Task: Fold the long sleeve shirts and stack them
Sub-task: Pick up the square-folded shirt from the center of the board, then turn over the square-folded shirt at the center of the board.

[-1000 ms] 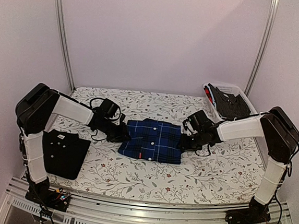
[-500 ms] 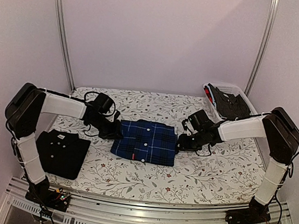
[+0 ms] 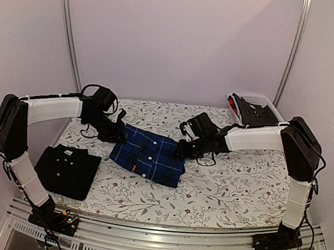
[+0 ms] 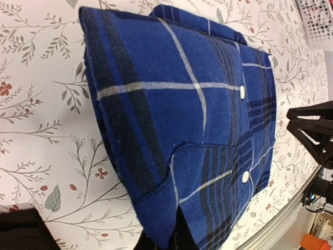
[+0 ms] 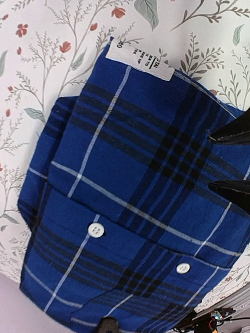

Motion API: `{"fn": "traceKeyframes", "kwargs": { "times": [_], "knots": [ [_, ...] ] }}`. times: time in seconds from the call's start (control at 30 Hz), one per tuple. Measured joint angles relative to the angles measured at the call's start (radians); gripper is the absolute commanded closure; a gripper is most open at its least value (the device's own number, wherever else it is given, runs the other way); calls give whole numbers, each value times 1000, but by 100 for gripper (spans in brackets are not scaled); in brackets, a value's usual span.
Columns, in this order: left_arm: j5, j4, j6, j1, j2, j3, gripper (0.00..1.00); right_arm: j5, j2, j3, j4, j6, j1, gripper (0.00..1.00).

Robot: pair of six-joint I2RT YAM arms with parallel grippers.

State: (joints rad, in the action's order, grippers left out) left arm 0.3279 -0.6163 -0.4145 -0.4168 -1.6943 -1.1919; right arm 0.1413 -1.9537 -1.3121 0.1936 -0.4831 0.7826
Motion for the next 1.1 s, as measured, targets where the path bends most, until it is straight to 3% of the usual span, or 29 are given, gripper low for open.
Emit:
{"fn": "traceKeyframes", "kwargs": {
  "times": [0.33,0.57,0.87,1.1],
  "knots": [
    [11,-84,35,9,26,-81,100,8,-98,9,11,-37,8,81],
    [76,-106,45,10,63,-163,100,50,-200,-91,-42,-58,20,82],
    [201,-77,25,-7,55,-299,100,158,-459,-447,-111,-103,66,81],
    [248,16,-40,-31,-23,-332,100,302,-635,-661,-237,-178,101,72]
  ]
}}
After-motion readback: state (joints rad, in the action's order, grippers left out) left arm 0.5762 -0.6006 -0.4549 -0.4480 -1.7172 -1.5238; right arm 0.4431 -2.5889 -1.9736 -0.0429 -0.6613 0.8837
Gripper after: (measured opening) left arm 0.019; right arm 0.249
